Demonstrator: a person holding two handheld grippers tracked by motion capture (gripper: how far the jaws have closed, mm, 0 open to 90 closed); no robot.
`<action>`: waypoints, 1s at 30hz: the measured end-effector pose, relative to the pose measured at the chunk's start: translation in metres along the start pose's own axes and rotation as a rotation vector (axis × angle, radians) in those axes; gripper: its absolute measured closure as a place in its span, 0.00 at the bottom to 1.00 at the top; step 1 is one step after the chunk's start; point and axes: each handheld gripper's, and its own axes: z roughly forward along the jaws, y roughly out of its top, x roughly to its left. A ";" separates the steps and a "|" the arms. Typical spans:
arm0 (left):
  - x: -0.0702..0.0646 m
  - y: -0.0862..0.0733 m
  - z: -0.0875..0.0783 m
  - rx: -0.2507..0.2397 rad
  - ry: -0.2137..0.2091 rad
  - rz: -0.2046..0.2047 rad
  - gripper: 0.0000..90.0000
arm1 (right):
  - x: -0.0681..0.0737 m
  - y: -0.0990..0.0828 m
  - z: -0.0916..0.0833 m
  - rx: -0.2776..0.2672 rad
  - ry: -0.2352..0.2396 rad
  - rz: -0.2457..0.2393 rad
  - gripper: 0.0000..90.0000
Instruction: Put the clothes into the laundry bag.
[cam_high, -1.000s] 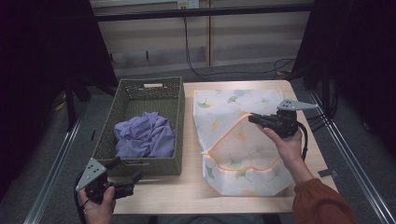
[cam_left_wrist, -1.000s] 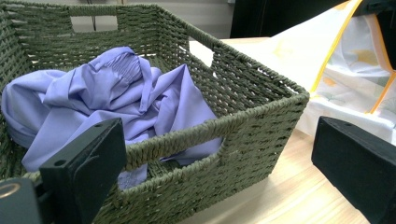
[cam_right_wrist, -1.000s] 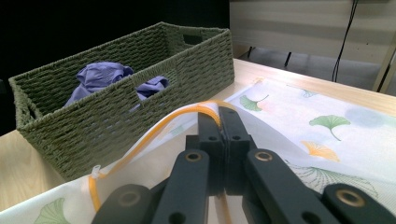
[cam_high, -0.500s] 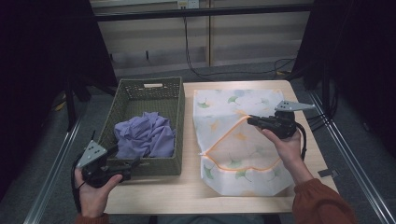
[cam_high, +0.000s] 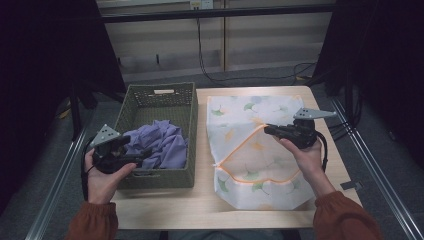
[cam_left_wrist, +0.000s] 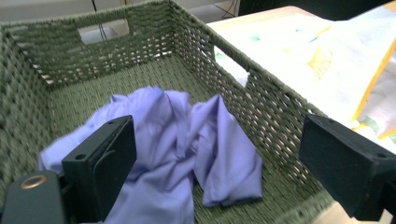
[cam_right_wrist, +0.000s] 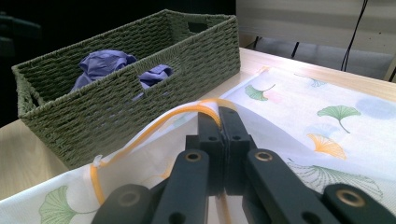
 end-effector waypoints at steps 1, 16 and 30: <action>0.002 0.003 0.001 0.001 0.002 0.002 0.13 | 0.000 0.000 0.000 0.003 0.002 -0.002 0.99; 0.024 0.026 0.044 0.088 0.007 0.006 0.10 | 0.000 -0.002 0.003 0.015 0.009 -0.001 0.99; 0.046 0.020 0.083 0.237 0.041 -0.024 0.08 | 0.001 -0.001 0.002 0.019 0.012 -0.002 0.99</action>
